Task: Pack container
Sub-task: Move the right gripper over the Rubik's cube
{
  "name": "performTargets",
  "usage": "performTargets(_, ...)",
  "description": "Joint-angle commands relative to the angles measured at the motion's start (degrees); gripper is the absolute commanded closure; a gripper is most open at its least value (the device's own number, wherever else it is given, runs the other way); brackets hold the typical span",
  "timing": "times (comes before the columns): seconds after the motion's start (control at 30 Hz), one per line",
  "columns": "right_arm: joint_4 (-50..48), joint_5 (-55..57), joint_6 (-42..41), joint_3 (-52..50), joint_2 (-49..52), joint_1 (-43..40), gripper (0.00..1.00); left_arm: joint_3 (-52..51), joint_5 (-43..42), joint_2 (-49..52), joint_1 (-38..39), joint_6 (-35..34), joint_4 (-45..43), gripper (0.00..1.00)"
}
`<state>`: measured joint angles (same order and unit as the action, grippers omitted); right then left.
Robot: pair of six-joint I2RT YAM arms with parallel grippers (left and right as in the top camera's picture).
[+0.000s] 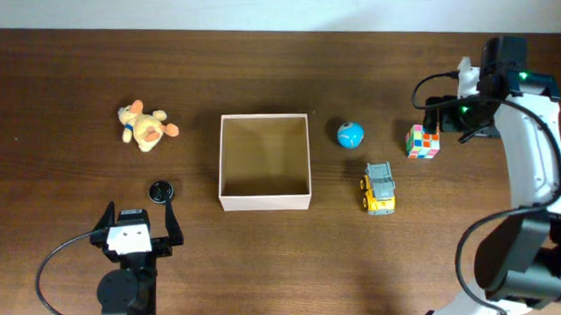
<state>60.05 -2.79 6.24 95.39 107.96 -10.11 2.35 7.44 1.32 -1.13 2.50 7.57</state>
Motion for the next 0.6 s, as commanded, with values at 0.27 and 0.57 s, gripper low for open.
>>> performTargets(0.27,-3.2,-0.2,-1.6,1.0,4.3,0.4,0.01,-0.3,-0.6,-0.3,0.0,-0.3,0.0,0.01)
performTargets(0.57,-4.9,-3.3,-2.3,1.0,7.8,0.4,0.01,-0.3,-0.6,-0.3,0.0,-0.3,0.0,0.01)
